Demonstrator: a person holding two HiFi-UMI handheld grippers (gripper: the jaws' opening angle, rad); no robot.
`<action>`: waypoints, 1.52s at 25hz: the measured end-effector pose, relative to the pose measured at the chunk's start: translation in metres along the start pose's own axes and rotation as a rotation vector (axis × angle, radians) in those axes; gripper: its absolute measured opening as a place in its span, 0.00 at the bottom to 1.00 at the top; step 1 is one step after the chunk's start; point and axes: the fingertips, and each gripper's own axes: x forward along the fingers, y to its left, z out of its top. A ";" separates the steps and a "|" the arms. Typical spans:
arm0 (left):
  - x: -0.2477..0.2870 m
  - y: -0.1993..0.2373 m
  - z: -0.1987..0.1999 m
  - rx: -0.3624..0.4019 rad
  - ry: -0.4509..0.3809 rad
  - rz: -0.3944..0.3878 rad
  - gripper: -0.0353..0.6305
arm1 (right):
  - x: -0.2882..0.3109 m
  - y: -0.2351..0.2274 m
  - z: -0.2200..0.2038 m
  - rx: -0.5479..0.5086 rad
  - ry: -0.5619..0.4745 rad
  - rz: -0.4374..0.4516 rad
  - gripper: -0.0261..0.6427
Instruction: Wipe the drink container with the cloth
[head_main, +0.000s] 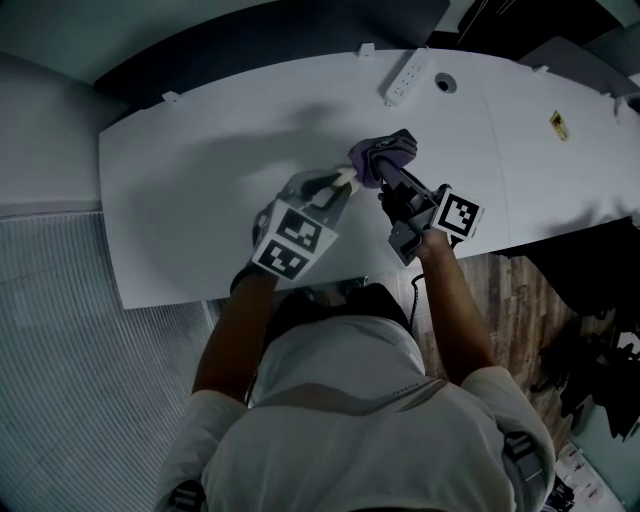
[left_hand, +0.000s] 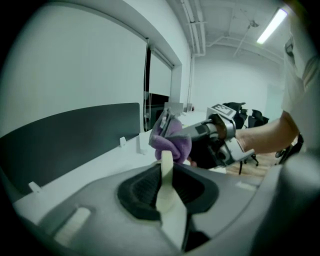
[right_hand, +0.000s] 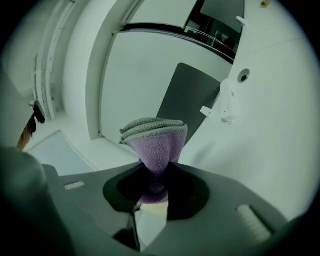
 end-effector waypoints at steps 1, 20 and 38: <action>0.000 0.000 0.001 0.000 -0.001 0.000 0.15 | 0.003 -0.002 -0.005 -0.035 0.027 -0.024 0.19; -0.001 0.006 0.002 -0.028 -0.031 0.010 0.16 | 0.020 -0.134 -0.074 -0.386 0.628 -0.482 0.18; -0.001 0.007 -0.004 -0.058 -0.033 0.022 0.16 | 0.110 -0.003 -0.014 -0.130 0.673 0.224 0.19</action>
